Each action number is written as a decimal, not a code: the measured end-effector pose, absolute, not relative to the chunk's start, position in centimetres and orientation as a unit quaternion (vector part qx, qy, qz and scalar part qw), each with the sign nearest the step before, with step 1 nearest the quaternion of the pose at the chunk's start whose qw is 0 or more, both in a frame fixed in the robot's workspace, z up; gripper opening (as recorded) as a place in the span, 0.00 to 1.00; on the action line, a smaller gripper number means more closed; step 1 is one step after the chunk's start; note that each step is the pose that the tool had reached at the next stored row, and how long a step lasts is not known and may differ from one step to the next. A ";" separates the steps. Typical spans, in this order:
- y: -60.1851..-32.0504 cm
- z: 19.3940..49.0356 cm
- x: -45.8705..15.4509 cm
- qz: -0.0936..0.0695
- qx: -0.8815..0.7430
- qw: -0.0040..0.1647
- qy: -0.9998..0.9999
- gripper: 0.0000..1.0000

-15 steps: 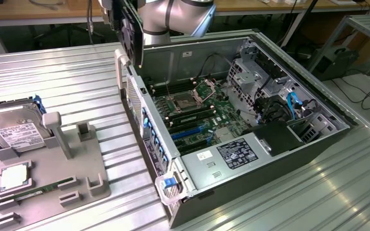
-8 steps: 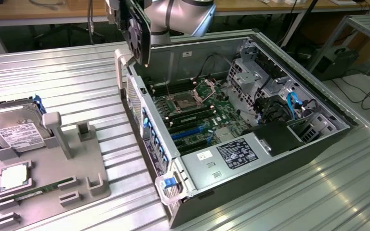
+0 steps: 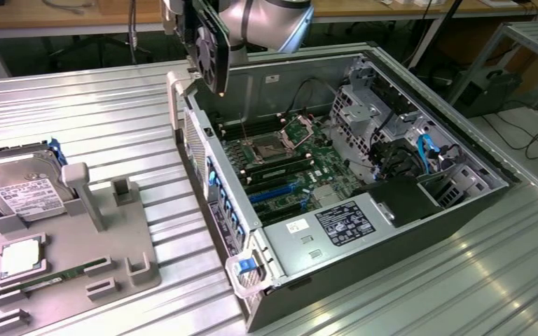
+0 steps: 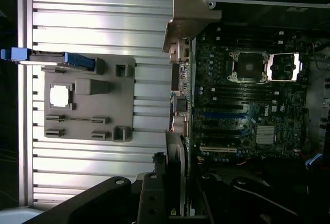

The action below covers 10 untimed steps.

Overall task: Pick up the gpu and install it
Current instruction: 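Pick up the gpu and move the gpu toward the slot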

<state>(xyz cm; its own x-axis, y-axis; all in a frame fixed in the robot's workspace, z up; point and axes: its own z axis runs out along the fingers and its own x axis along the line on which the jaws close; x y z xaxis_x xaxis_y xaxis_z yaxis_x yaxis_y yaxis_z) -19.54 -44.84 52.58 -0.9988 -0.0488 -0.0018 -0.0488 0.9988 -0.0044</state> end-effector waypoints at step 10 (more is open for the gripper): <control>-44.8 52.6 -18.6 -0.002 -0.026 0.001 1.000 0.27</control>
